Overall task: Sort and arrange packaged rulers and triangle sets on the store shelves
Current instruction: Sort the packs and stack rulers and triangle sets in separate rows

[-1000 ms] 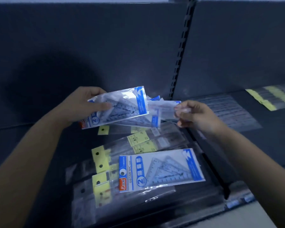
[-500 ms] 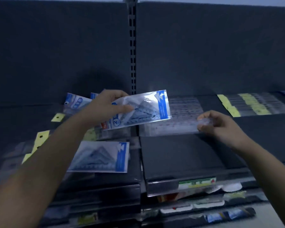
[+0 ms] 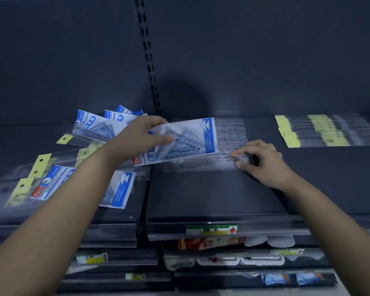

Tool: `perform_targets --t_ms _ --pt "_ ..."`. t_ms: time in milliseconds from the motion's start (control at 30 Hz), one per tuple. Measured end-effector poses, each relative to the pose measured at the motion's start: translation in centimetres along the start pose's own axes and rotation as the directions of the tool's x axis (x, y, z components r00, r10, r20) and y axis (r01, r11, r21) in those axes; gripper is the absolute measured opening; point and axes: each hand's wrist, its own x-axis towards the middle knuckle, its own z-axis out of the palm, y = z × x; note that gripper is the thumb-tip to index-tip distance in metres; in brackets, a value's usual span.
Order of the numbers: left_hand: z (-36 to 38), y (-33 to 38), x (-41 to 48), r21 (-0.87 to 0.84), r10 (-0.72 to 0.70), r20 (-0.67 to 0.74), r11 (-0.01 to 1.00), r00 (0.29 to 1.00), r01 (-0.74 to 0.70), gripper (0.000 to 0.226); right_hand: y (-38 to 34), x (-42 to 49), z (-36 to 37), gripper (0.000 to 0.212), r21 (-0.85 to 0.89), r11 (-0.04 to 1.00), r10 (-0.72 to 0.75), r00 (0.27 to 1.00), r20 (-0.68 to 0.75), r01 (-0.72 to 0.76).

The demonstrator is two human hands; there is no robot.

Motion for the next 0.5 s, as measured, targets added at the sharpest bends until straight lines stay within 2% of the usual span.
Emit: perform_targets --t_ms 100,133,200,233,267,300,433,500 --pt "0.5 0.1 0.7 -0.014 0.02 0.018 1.0 1.0 -0.02 0.008 0.0 -0.2 0.1 0.024 0.003 1.0 0.001 0.999 -0.038 -0.001" --pt "0.7 0.1 1.0 -0.001 0.03 0.031 1.0 0.999 -0.03 0.008 -0.2 -0.3 0.1 0.029 0.065 0.998 0.007 0.997 -0.073 -0.003" --pt "1.7 0.5 1.7 0.01 0.048 0.081 0.999 0.996 -0.049 0.009 -1.0 -0.9 -0.4 0.038 0.384 0.923 0.036 0.994 -0.103 0.007" --pt "2.4 0.9 2.1 -0.003 0.063 0.111 0.998 0.992 -0.063 0.01 -1.4 -1.1 -0.8 0.043 0.561 0.827 0.028 0.996 -0.09 0.027" --pt "3.2 1.5 2.6 -0.019 0.077 0.145 0.997 0.987 -0.075 0.011 -1.6 -1.4 -1.3 0.046 0.677 0.735 0.026 0.997 -0.075 0.032" --pt "4.1 2.2 3.1 -0.032 0.089 0.182 0.996 0.979 -0.084 0.013 -1.5 -1.6 -1.8 0.046 0.722 0.692 0.035 0.997 -0.067 0.024" --pt "8.5 6.0 5.3 -0.043 0.127 0.297 0.992 0.946 -0.12 0.019 0.8 -3.0 -5.4 0.011 0.67 0.742 0.111 0.981 -0.156 0.022" --pt "11.0 8.2 6.3 -0.076 0.148 0.342 0.989 0.928 -0.13 0.018 3.0 -4.5 -8.2 0.014 0.666 0.746 0.171 0.958 -0.23 0.027"
